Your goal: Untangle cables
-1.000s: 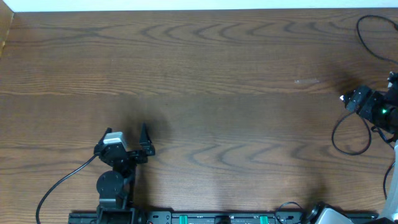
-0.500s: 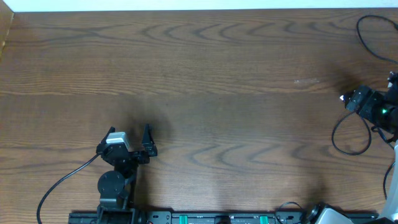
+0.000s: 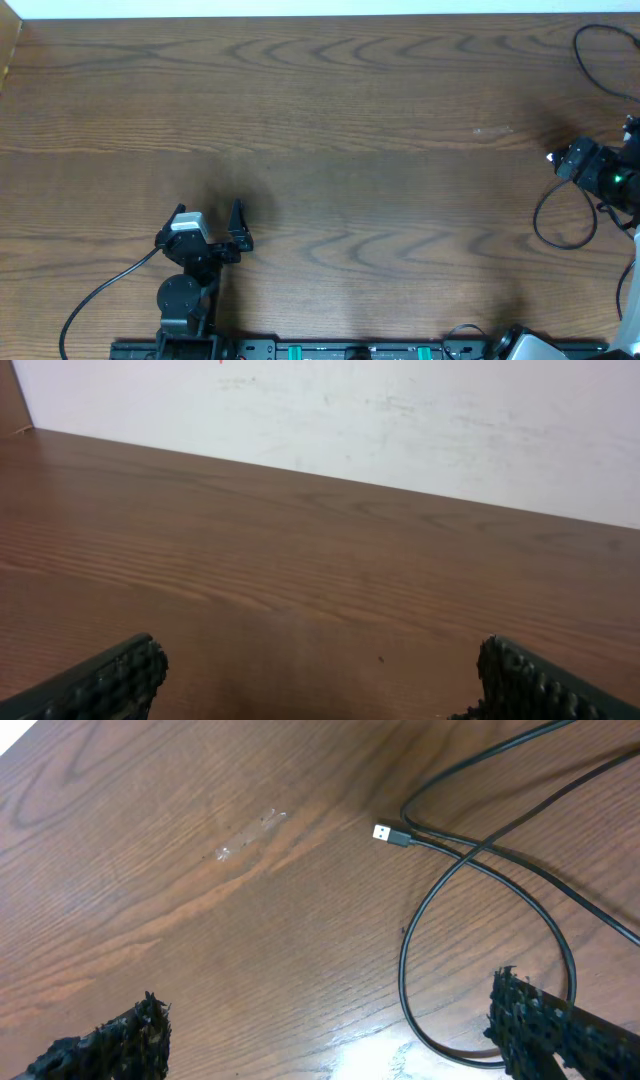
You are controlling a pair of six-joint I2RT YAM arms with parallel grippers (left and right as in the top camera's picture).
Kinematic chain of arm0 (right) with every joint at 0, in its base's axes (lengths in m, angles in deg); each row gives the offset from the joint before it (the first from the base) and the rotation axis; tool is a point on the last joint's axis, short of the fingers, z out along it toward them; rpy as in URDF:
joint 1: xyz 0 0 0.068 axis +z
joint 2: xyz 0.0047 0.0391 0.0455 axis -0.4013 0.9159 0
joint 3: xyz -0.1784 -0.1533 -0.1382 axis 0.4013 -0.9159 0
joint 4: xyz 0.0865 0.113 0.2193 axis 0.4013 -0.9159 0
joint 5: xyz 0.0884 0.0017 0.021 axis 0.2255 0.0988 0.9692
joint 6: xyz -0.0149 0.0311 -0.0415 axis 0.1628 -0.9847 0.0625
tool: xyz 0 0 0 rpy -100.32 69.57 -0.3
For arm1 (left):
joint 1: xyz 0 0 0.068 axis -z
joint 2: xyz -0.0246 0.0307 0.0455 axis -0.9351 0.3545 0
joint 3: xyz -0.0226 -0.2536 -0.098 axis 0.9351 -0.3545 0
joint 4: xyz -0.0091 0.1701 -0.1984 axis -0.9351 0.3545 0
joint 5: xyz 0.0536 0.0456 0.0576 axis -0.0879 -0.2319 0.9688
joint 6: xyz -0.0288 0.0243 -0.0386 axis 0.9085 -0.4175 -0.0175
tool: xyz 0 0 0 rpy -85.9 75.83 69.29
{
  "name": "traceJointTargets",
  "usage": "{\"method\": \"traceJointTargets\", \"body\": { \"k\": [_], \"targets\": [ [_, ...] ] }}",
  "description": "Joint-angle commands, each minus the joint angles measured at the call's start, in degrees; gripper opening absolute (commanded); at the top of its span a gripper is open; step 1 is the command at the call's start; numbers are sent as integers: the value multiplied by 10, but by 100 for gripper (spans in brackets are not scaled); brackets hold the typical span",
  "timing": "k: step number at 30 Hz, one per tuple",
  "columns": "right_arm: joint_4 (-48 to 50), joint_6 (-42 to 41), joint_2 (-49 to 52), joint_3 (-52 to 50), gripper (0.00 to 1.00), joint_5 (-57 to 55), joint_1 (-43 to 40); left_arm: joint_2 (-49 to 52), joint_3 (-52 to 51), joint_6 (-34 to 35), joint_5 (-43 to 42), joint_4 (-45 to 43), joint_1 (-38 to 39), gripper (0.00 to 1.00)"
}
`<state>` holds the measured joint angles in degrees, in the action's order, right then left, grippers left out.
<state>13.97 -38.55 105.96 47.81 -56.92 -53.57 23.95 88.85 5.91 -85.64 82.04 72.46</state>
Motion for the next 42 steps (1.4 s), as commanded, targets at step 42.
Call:
{"method": "traceJointTargets", "body": {
  "k": [42],
  "targets": [
    [645, -160, -515, -626, 99, -13, 139, 1, -12, -10, 1, 21, 2, 100]
  ]
}}
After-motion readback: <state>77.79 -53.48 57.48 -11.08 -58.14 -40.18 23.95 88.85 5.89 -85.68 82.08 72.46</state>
